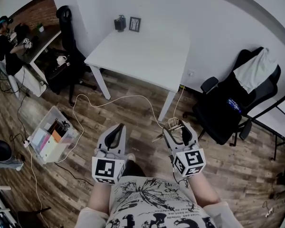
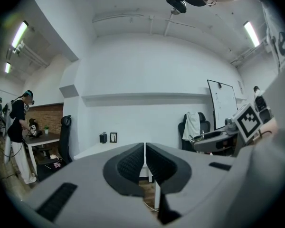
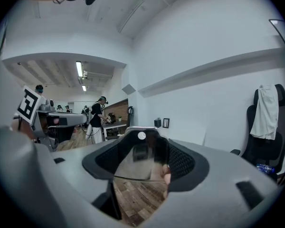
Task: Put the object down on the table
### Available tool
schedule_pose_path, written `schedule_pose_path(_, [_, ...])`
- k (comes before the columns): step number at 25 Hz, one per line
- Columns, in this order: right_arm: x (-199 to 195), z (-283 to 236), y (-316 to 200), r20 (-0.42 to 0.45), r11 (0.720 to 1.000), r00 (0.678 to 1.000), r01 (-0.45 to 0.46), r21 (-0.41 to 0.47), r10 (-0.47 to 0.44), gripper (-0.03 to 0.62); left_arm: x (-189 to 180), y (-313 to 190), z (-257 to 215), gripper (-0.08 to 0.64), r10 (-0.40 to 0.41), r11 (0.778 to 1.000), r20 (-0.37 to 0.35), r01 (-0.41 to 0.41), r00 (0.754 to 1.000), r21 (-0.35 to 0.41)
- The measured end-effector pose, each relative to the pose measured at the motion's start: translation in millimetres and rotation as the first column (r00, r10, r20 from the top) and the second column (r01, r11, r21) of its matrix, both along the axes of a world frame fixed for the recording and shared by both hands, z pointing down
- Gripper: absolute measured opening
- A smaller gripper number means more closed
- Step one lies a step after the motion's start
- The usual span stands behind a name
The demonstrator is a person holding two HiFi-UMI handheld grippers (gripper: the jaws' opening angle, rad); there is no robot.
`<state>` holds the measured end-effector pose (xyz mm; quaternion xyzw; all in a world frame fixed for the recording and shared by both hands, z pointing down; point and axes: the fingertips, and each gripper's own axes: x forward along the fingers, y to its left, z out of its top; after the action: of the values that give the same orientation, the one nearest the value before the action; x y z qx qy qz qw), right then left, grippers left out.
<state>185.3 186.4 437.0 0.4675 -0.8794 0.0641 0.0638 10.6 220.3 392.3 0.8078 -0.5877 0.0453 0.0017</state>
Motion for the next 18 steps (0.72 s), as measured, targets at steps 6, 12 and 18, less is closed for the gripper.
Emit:
schedule_pose_path(6, [-57, -4, -68, -0.001, 1.0, 1.0, -0.01, -0.024, 0.01, 0.279, -59, -65, -3, 0.012, 0.005, 1.0, -0.01, -0.005, 1.0, -0.012])
schedule_pose_path(12, [-117, -6, -125, 0.001, 0.999, 1.0, -0.021, -0.039, 0.021, 0.279, -123, -117, -4, 0.012, 0.003, 1.0, -0.01, -0.003, 1.0, -0.023])
schedule_pose_path(18, [-162, 0, -158, -0.018, 0.998, 1.0, -0.001, -0.059, 0.0, 0.279, -167, -148, 3, 0.012, -0.01, 0.999, -0.046, 0.008, 0.999, -0.05])
